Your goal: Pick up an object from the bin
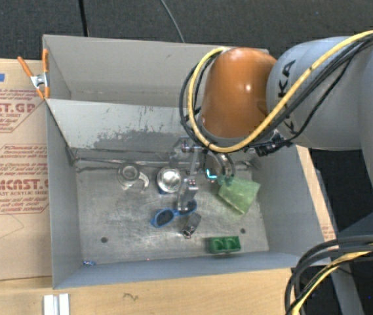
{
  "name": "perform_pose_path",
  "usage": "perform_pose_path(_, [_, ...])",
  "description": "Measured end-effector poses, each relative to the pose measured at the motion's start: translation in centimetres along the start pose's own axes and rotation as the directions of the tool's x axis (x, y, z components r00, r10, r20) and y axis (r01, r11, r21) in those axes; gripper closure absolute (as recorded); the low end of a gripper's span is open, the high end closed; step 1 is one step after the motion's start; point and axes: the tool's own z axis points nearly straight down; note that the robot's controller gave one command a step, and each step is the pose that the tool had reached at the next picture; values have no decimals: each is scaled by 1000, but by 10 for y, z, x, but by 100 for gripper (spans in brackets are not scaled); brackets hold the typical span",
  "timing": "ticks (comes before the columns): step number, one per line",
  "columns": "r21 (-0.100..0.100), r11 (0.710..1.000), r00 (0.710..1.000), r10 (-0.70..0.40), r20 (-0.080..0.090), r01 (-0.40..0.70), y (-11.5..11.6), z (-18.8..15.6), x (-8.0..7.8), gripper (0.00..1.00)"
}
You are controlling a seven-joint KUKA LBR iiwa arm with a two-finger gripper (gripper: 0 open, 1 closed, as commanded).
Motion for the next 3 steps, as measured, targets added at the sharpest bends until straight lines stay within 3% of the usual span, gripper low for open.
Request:
perform_pose_path(1, [0, 1000, 1000, -25, 7, 25, -24, 115, 26, 0])
perform_pose_path(2, [0, 1000, 1000, -26, 4, 26, -23, 111, 25, 100])
perform_pose_path(3, [1, 996, 996, -93, 18, 93, -25, -34, -17, 100])
